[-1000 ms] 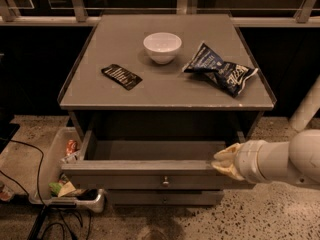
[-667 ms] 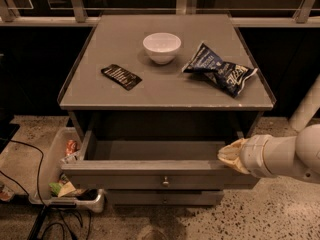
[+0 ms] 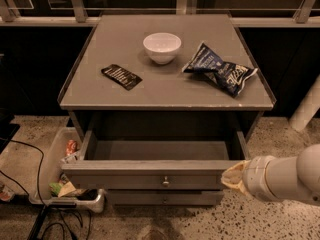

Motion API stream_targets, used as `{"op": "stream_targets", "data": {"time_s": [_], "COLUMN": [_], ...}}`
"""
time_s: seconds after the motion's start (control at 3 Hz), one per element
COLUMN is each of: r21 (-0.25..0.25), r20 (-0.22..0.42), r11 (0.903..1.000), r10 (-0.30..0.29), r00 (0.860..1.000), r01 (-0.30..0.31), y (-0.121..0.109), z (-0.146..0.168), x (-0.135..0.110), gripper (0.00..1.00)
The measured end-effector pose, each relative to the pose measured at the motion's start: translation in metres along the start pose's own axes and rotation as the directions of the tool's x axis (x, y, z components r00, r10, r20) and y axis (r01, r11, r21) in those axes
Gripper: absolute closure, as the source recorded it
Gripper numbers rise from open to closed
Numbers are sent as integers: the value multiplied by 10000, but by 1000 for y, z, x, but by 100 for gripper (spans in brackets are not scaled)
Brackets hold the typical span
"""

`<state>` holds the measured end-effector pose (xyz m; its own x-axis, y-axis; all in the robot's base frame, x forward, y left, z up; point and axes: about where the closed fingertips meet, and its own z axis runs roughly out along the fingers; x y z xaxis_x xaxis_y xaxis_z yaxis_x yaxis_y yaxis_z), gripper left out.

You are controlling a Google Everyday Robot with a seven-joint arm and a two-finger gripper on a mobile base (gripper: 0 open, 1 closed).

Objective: Close top drawer

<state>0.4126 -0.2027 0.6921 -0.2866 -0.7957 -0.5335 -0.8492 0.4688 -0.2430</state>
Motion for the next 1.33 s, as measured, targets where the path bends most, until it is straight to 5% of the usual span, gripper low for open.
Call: {"op": "stream_targets", "data": {"time_s": [1.0,1.33], "r21": [-553,-552], "r20": [-373,-373], "r11": [9984,9984], "r10": [-121,-123], "r00": [9992,9992], "r01": [101,102], "y": [-10,-10], "z": [41,41], "x": [-3,-4], "gripper": [100,82]}}
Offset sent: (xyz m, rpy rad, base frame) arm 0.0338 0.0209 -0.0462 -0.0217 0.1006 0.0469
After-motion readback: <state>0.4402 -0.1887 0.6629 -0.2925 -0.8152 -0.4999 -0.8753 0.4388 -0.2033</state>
